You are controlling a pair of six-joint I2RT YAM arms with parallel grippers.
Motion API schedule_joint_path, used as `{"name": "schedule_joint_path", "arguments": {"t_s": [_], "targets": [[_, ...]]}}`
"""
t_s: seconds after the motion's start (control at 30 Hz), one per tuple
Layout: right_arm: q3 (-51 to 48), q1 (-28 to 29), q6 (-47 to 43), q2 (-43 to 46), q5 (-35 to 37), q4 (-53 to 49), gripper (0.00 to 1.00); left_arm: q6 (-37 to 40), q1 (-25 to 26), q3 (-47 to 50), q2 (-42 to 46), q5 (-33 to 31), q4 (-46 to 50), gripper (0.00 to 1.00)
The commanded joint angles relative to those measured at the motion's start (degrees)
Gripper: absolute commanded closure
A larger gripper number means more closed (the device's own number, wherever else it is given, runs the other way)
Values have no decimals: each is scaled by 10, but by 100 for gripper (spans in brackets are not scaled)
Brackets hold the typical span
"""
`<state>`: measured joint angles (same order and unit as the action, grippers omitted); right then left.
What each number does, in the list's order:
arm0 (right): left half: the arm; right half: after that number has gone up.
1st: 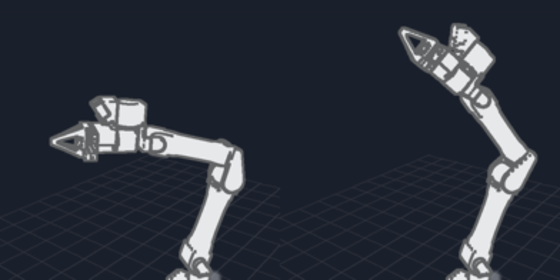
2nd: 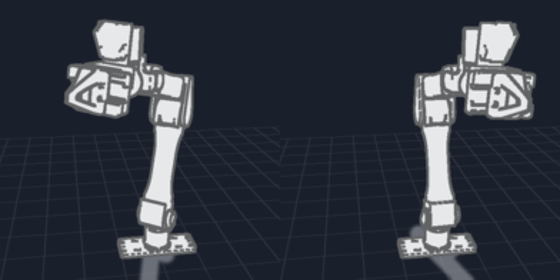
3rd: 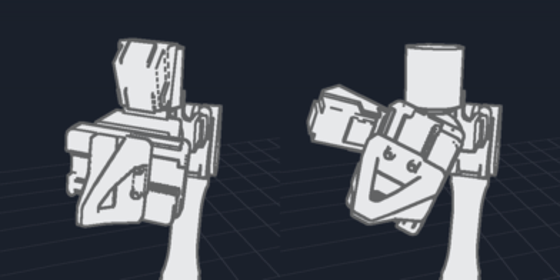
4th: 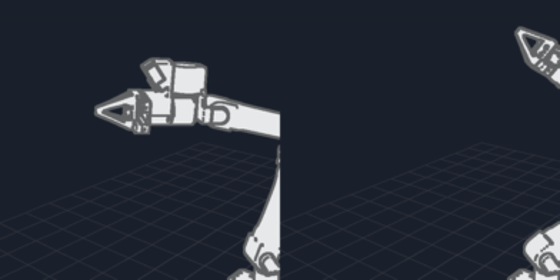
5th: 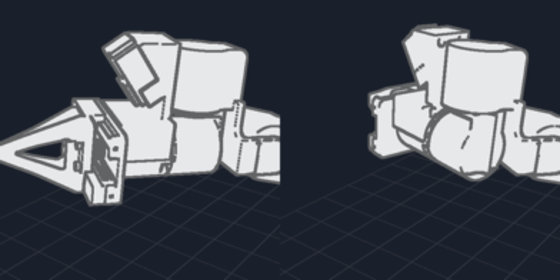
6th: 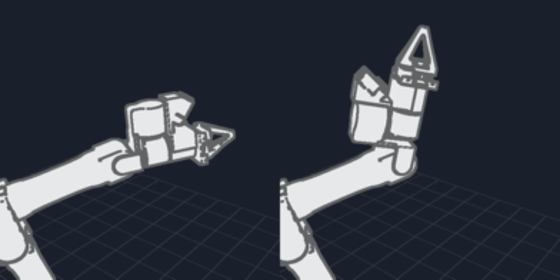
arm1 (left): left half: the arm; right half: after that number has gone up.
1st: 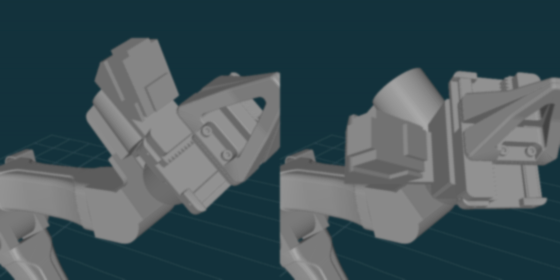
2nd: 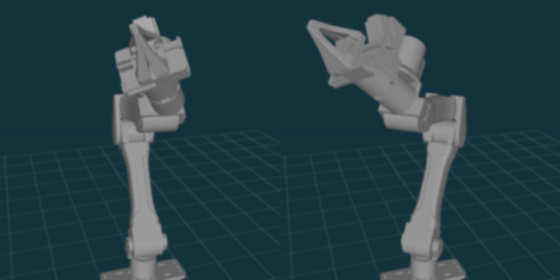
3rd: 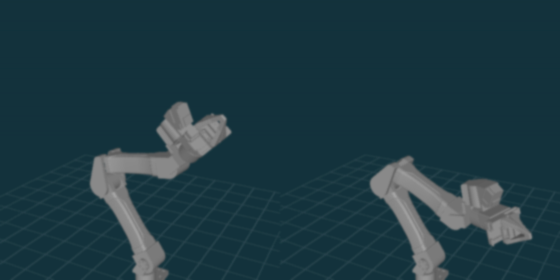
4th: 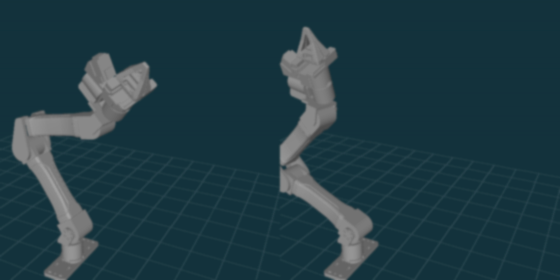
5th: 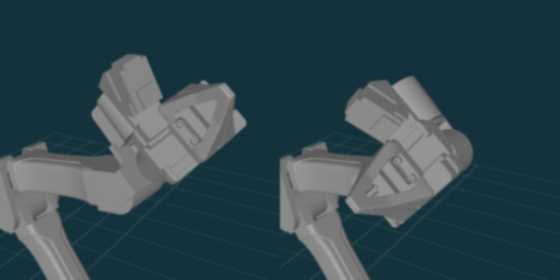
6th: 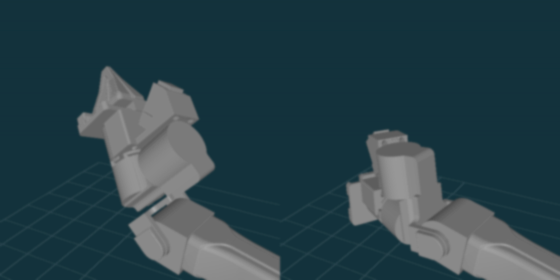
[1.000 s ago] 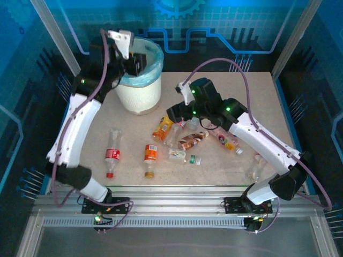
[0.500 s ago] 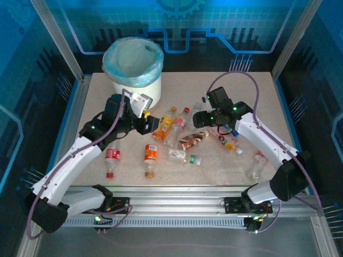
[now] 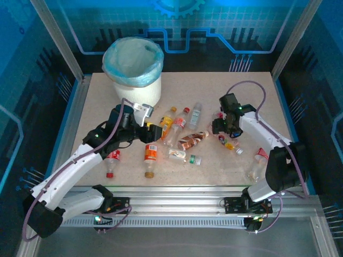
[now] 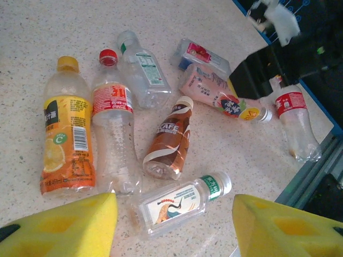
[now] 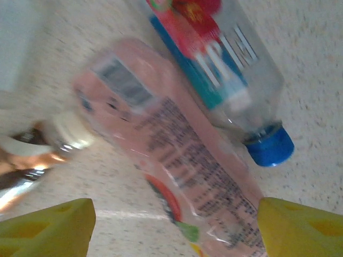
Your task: Put the plastic bottles in the bin
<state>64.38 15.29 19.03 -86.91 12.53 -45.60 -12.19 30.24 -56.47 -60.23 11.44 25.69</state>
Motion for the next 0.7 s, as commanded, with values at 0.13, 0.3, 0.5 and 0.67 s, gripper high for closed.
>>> {"name": "schedule_joint_path", "arguments": {"t_s": [0.13, 0.3, 0.5, 0.67], "targets": [[-38, -15, -12, -21, 5, 17, 20, -6, 6, -23, -24, -4, -9, 40], [-61, -15, -13, -28, -10, 33, 21, 0, 6, -23, -28, -12, -8, 40], [-79, -11, -16, -48, -27, 46, 20, -4, 7, -27, -42, -13, -11, 40], [-78, -8, -20, -57, -20, 48, 20, -3, 6, -40, -51, -12, -6, 40]]}}
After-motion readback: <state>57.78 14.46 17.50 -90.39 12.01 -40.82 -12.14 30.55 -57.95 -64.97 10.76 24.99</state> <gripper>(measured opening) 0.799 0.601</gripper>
